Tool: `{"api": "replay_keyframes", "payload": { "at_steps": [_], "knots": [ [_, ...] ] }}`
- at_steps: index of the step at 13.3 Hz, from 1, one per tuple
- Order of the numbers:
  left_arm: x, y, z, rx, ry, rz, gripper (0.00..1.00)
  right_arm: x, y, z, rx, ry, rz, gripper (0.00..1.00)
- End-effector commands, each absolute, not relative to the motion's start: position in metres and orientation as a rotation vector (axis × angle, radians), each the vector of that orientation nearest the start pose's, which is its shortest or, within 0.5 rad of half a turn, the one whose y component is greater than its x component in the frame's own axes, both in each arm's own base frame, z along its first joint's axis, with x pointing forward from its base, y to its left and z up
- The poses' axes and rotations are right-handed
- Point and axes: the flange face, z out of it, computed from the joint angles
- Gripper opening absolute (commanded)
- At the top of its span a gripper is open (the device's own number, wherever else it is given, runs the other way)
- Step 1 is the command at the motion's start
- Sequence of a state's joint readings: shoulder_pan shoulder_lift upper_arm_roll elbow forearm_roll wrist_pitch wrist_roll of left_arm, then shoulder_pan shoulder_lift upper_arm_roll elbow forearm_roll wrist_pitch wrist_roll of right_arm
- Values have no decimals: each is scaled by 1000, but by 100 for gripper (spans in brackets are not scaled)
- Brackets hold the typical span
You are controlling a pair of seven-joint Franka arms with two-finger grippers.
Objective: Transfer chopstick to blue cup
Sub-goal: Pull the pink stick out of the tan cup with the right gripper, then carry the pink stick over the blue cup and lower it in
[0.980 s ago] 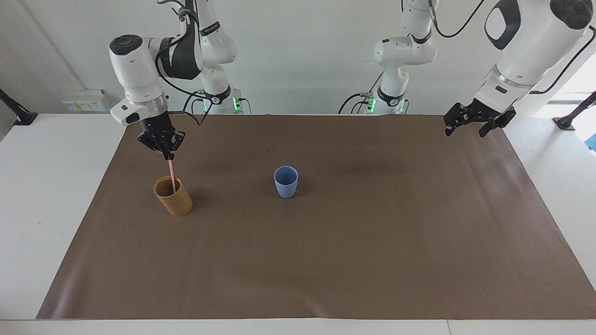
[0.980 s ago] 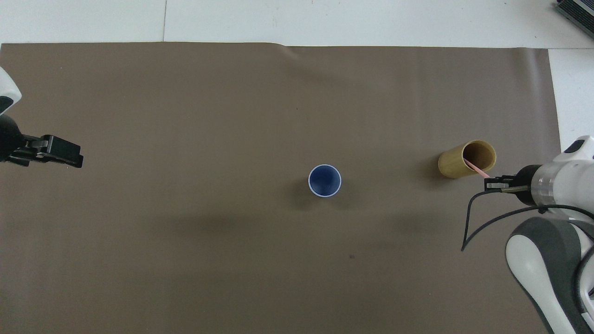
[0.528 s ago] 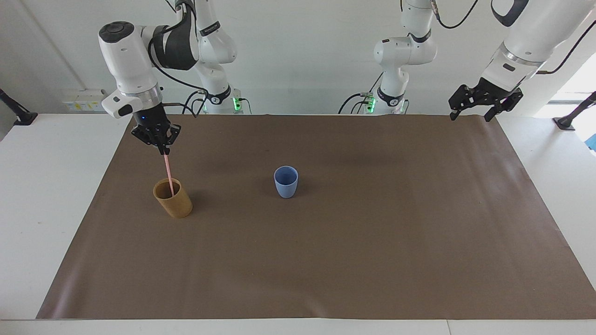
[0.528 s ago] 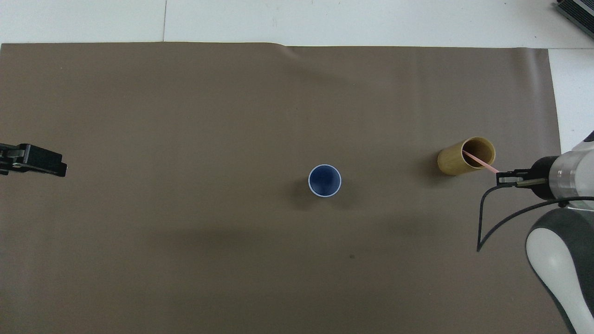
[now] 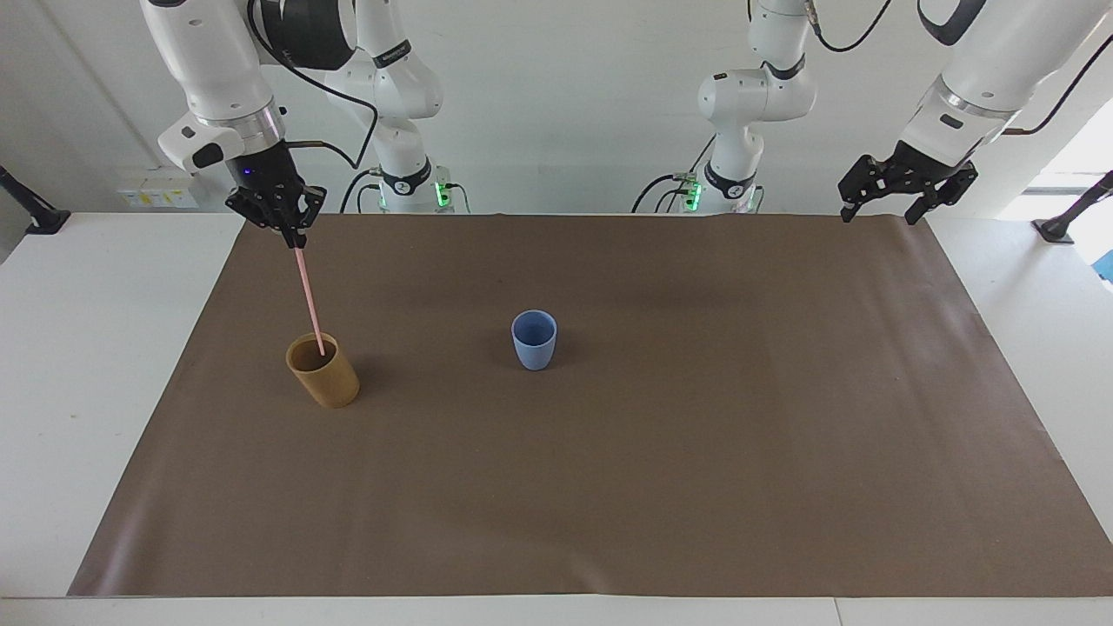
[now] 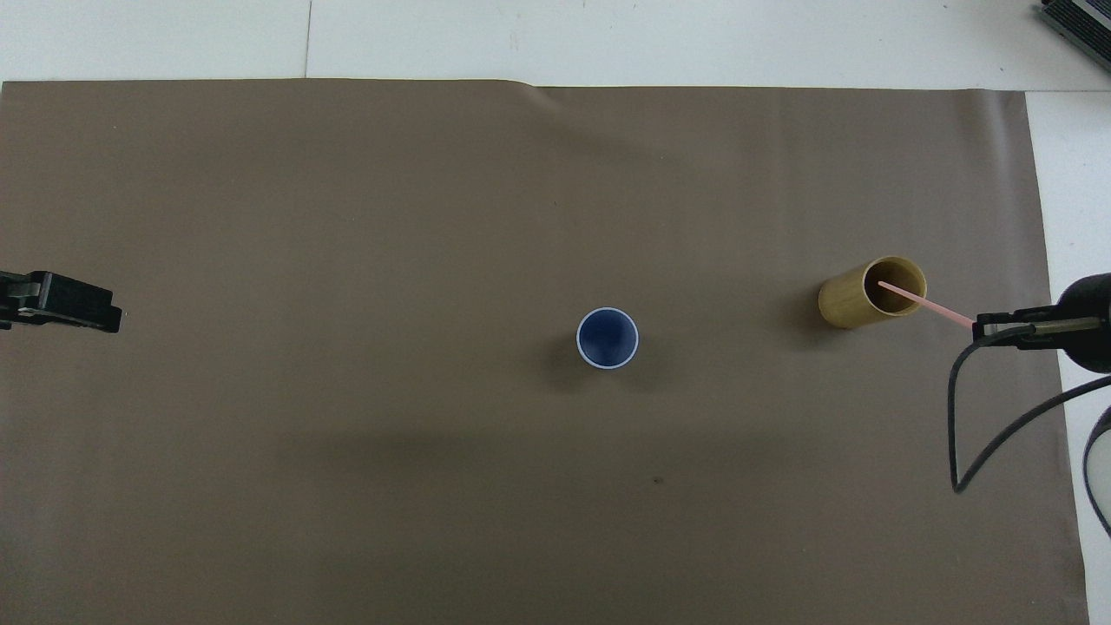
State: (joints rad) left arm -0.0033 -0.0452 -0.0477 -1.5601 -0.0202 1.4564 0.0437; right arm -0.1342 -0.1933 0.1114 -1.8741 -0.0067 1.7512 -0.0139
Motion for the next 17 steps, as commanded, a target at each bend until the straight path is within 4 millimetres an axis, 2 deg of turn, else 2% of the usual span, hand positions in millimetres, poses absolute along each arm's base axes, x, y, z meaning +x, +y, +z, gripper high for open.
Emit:
{"api": "replay_keyframes", "payload": {
  "at_steps": [1, 4, 7, 8, 11, 12, 14, 17],
  "knots": [
    [521, -26, 650, -3162, 164, 90, 100, 515, 14, 607, -3161, 158, -62, 0],
    [522, -26, 651, -3163, 164, 82, 100, 511, 38, 609, -3137, 304, -38, 0],
    [522, -25, 651, -3161, 164, 82, 100, 509, 82, 611, -3100, 423, -67, 0],
    [521, -26, 651, -3161, 164, 85, 100, 509, 98, 614, -3055, 508, -100, 0],
    [522, -26, 651, -3161, 166, 82, 100, 507, 155, 622, -2750, 978, -102, 0],
    [522, -25, 651, -3161, 164, 82, 100, 506, 175, 621, -2671, 1092, -80, 0],
    [522, -26, 651, -3161, 166, 82, 100, 500, 201, 618, -2560, 1246, 3, 0],
    [522, -26, 651, -3161, 164, 82, 100, 494, 238, 596, -2516, 1339, 124, 0]
  ]
}}
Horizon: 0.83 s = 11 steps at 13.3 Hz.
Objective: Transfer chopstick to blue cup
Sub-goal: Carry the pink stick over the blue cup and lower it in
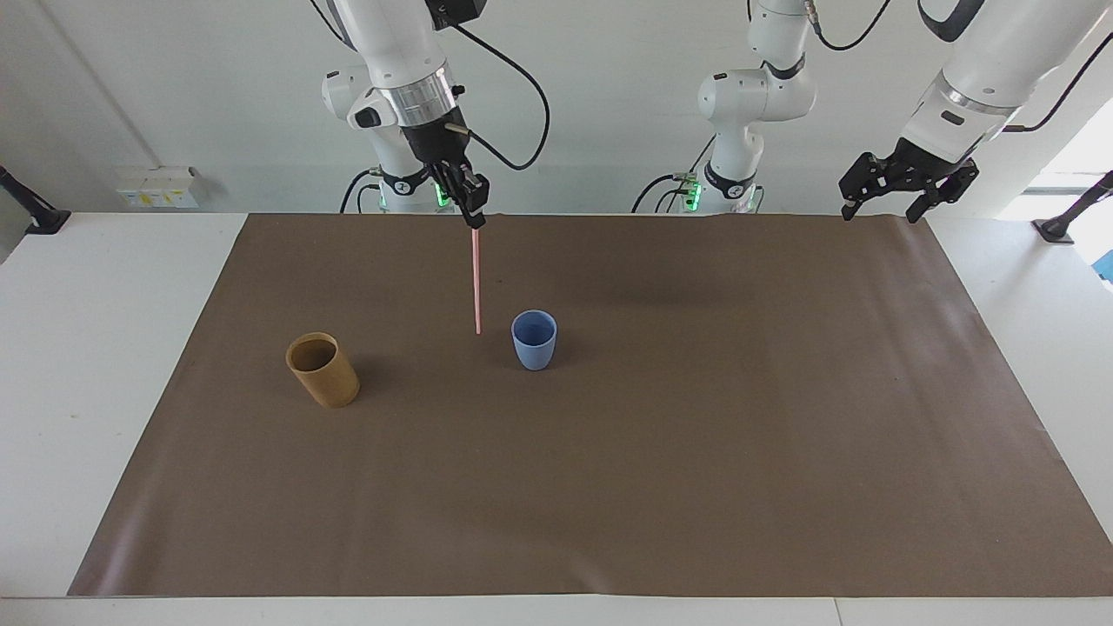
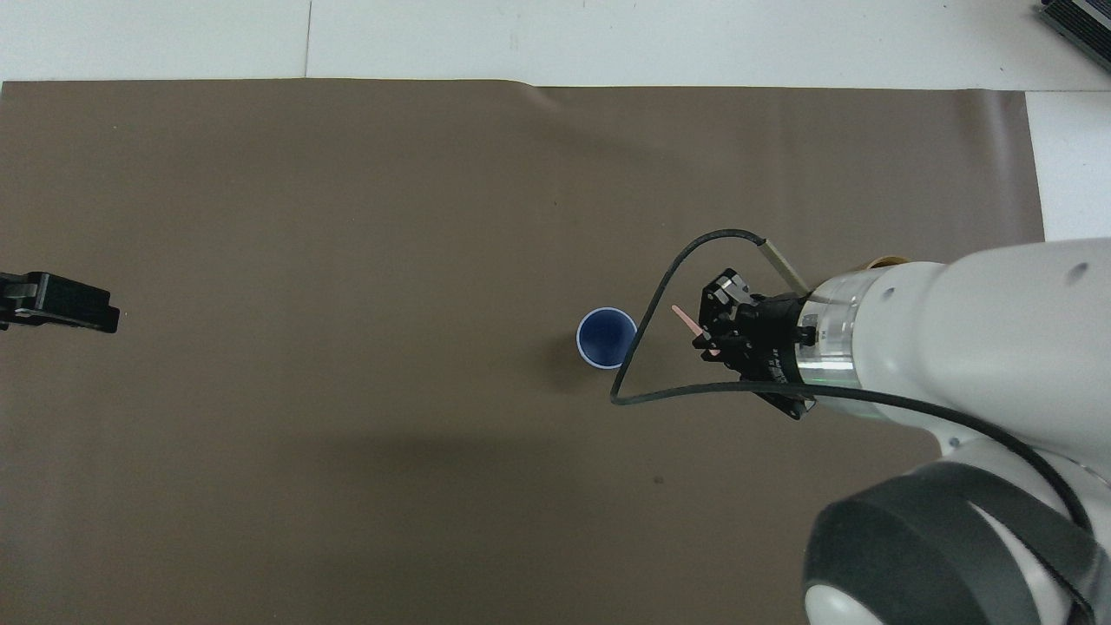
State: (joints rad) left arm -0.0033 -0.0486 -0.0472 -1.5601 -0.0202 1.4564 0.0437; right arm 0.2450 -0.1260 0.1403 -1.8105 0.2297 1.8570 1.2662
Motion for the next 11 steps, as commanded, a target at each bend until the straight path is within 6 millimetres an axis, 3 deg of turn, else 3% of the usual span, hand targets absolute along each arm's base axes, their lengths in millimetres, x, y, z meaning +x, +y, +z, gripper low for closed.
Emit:
{"api": "replay_keyframes", "payload": {
  "at_steps": [1, 7, 11],
  "knots": [
    [522, -26, 651, -3161, 166, 82, 100, 495, 245, 594, -2466, 1332, 153, 0],
    [522, -26, 651, -3161, 164, 82, 100, 489, 252, 557, -2449, 1341, 170, 0],
    [521, -26, 651, -3161, 166, 85, 100, 480, 267, 541, -2474, 1291, 153, 1]
  ]
}}
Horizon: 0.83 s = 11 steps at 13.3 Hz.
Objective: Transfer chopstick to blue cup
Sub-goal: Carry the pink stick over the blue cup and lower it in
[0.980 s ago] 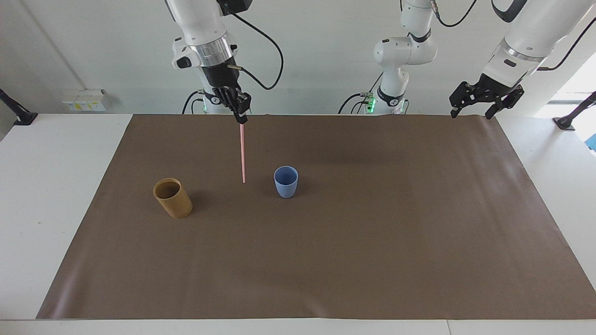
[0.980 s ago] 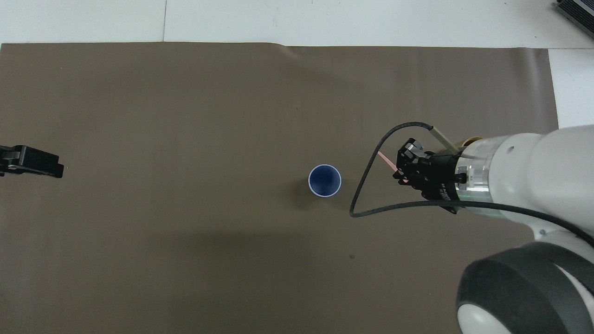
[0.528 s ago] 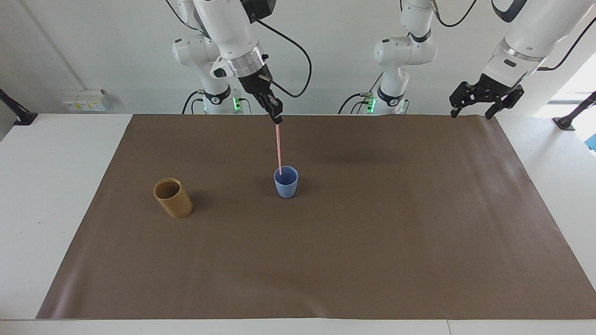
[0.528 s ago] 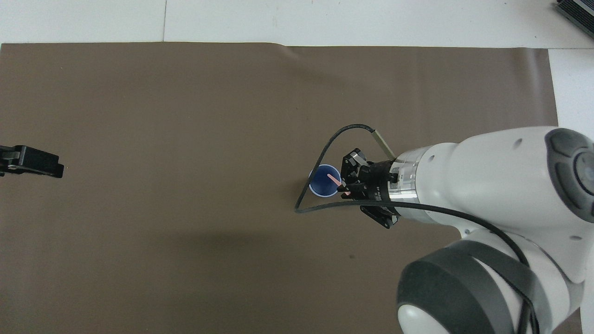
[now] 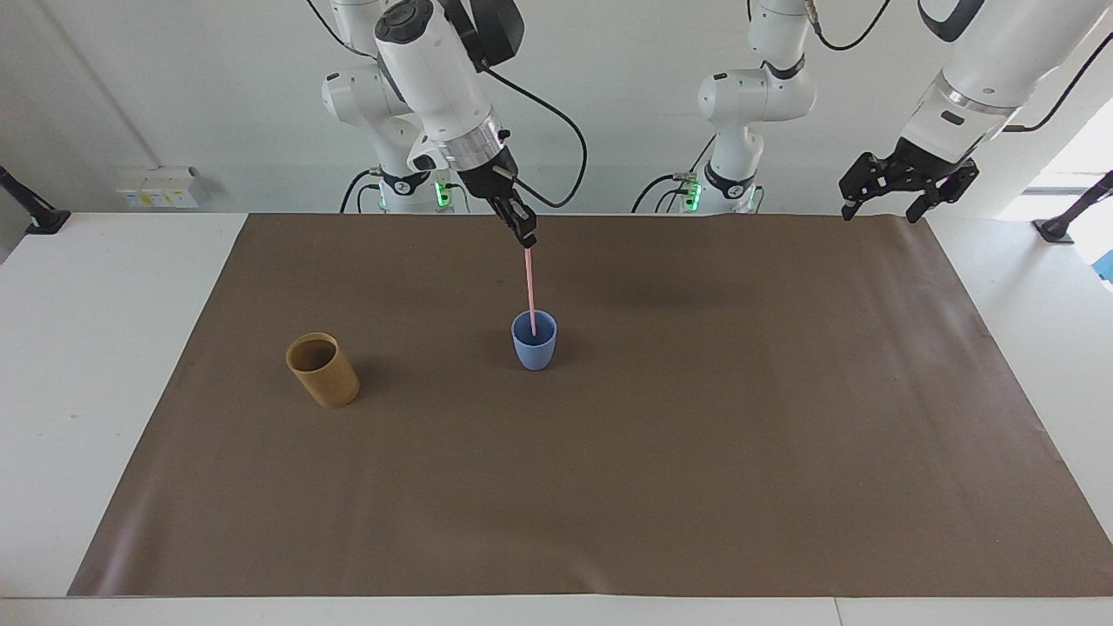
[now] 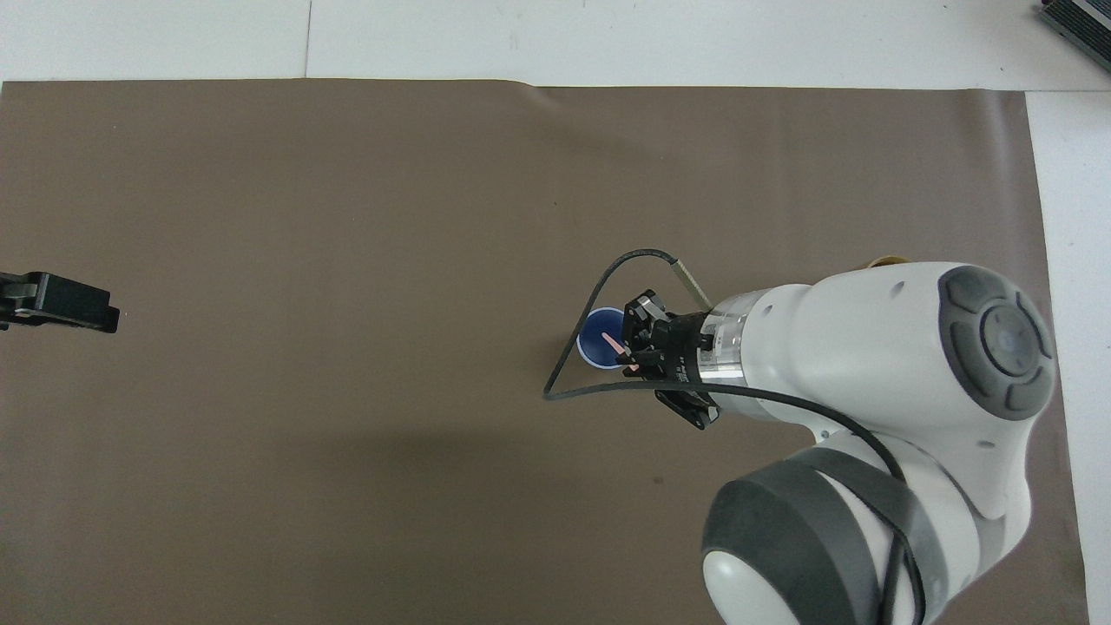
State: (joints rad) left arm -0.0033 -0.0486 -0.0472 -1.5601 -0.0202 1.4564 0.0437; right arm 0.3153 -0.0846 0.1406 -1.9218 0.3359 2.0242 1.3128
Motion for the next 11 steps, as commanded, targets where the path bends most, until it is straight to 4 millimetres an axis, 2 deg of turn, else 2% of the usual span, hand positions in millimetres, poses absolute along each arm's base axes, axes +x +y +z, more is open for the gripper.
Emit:
{"api": "replay_keyframes", "payload": {
  "at_steps": [1, 3, 11],
  "knots": [
    [521, -26, 651, -3161, 164, 85, 100, 478, 268, 539, -2475, 1276, 140, 3],
    [521, -26, 651, -3161, 166, 85, 100, 478, 268, 540, -2473, 1267, 130, 20],
    [522, -26, 651, -3161, 166, 82, 100, 478, 268, 540, -2476, 1267, 133, 30]
  ]
}}
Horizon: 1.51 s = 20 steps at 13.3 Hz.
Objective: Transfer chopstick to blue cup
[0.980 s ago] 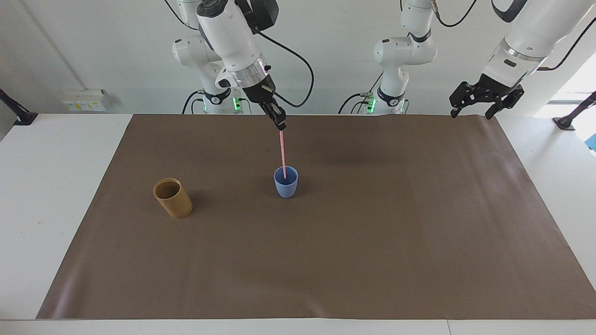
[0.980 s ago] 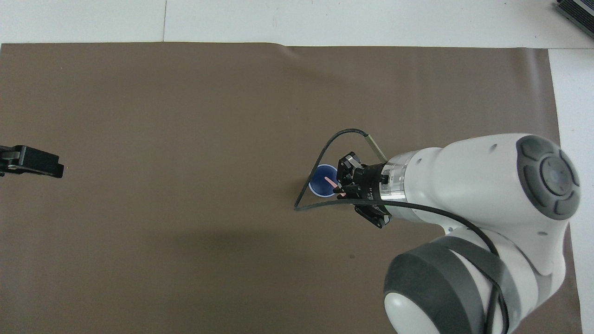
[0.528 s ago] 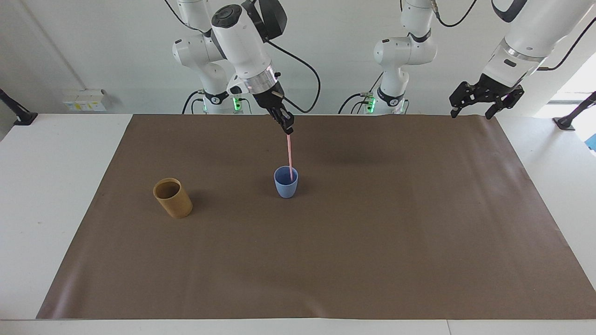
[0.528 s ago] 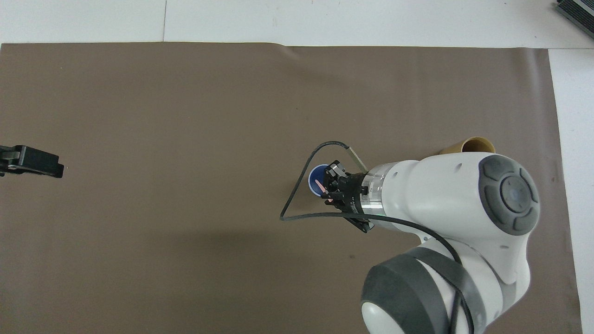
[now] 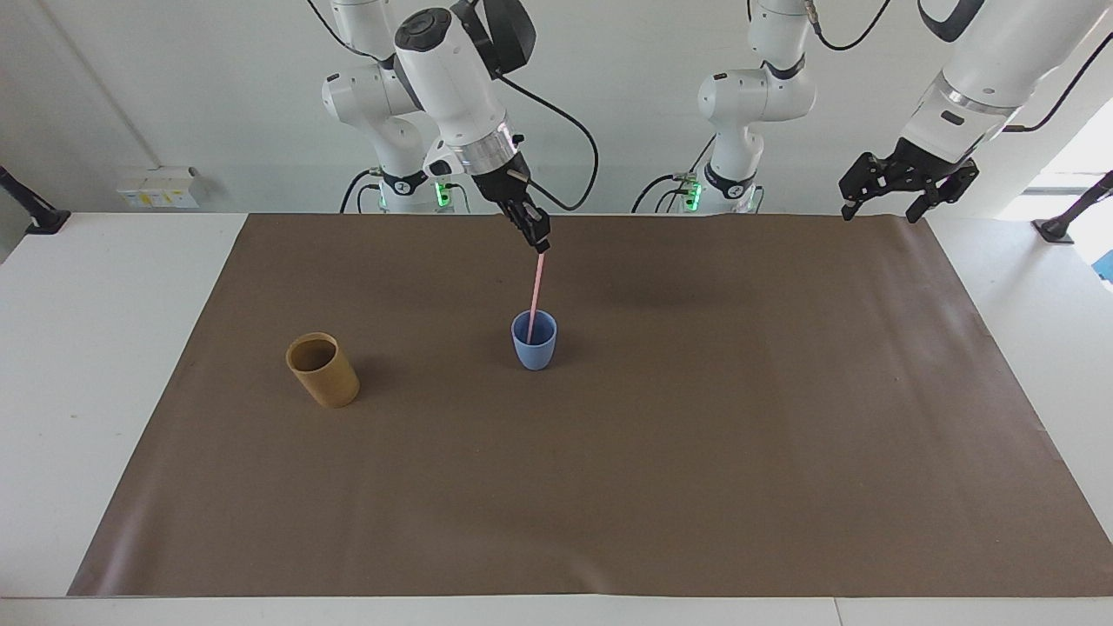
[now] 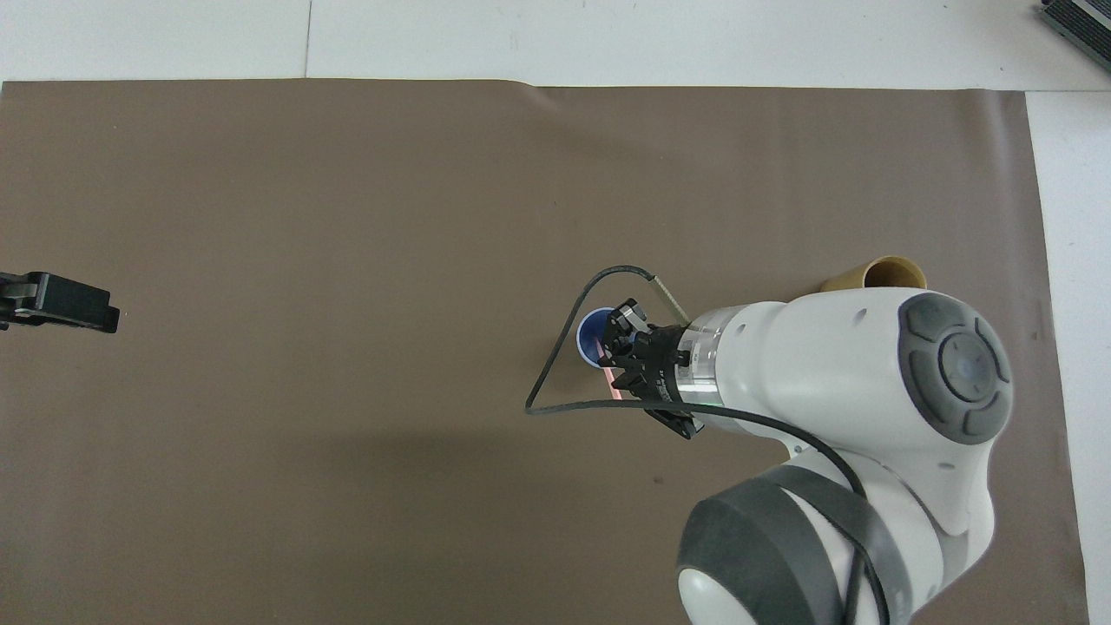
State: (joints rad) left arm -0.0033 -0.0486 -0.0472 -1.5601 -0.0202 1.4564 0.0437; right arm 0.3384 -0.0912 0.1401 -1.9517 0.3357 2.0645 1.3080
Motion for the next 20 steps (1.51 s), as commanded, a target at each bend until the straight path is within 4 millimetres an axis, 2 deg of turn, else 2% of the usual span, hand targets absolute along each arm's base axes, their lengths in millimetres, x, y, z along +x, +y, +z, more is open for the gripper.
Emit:
{"api": "replay_keyframes", "payload": {
  "at_steps": [1, 3, 4, 5, 7, 8, 11, 14, 15, 17, 18, 20],
  "knots": [
    [522, -26, 651, -3161, 164, 82, 100, 479, 268, 541, -2475, 1266, 132, 32],
    [522, -26, 651, -3161, 166, 82, 100, 479, 269, 543, -2472, 1263, 128, 38],
    [522, -26, 651, -3161, 164, 82, 100, 480, 268, 546, -2469, 1262, 122, 46],
    [522, -26, 651, -3161, 164, 82, 100, 484, 262, 549, -2487, 1255, 96, 58],
    [522, -26, 651, -3161, 166, 82, 100, 485, 248, 552, -2623, 1179, -30, 95],
    [522, -26, 651, -3161, 166, 82, 100, 486, 236, 551, -2709, 1127, -79, 100],
    [522, -26, 651, -3161, 166, 82, 100, 490, 188, 559, -2894, 864, -111, 100],
    [522, -26, 651, -3161, 166, 82, 100, 485, 133, 569, -3073, 494, -49, 100],
    [522, -26, 651, -3161, 164, 82, 100, 487, 121, 578, -3106, 378, -50, 100],
    [521, -26, 651, -3161, 164, 85, 100, 493, 114, 584, -3127, 137, -60, 100],
    [522, -26, 651, -3161, 166, 82, 100, 496, 106, 590, -3126, 116, -79, 100],
    [522, -26, 651, -3161, 166, 82, 100, 516, 76, 601, -3134, 200, -72, 100]
  ]
}}
